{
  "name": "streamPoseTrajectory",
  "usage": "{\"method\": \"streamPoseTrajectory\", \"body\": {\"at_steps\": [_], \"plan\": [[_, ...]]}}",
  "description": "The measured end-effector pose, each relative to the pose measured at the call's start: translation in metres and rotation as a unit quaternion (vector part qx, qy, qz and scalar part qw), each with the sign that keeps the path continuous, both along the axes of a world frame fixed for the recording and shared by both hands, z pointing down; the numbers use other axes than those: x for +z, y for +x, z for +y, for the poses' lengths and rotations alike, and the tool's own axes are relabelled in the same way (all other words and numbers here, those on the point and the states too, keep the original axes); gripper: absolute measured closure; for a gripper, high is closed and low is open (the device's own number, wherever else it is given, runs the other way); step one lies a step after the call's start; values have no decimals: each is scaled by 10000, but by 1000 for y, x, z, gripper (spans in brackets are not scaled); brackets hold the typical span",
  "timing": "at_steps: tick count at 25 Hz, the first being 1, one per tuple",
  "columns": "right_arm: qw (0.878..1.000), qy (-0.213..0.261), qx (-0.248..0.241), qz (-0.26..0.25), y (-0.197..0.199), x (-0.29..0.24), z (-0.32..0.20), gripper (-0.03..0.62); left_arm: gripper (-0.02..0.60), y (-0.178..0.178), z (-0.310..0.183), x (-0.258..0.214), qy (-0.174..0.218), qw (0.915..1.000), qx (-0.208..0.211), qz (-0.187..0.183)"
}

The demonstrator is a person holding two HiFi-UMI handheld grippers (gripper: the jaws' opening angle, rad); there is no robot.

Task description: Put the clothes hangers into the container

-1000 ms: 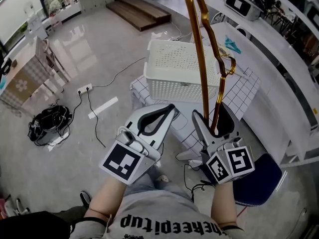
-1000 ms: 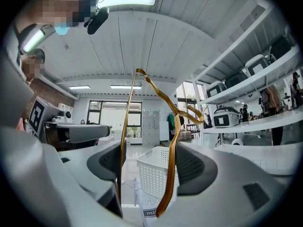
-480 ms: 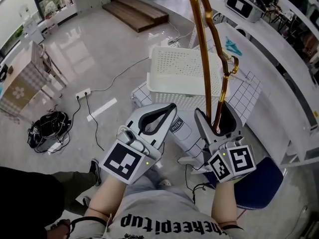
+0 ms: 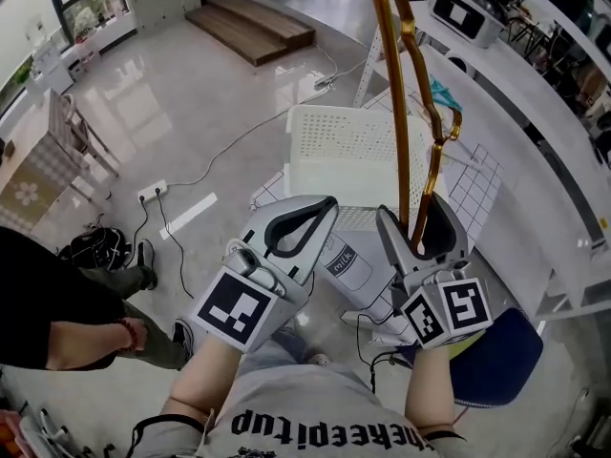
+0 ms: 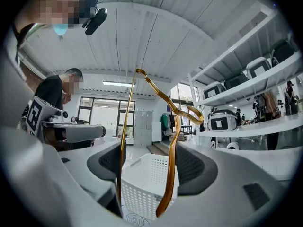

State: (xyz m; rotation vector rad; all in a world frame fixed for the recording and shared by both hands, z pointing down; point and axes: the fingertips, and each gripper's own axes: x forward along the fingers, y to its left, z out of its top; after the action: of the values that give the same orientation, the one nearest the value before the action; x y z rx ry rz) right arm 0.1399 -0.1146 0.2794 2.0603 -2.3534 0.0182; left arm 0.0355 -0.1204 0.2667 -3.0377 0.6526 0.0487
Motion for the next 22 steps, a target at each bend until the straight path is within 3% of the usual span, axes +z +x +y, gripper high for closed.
{"method": "streamPoseTrajectory", "body": {"at_steps": [22], "plan": [[9990,-8,400,211,19,-4,-70,252,568,10,-75,12,-109,9992,380,14]]}}
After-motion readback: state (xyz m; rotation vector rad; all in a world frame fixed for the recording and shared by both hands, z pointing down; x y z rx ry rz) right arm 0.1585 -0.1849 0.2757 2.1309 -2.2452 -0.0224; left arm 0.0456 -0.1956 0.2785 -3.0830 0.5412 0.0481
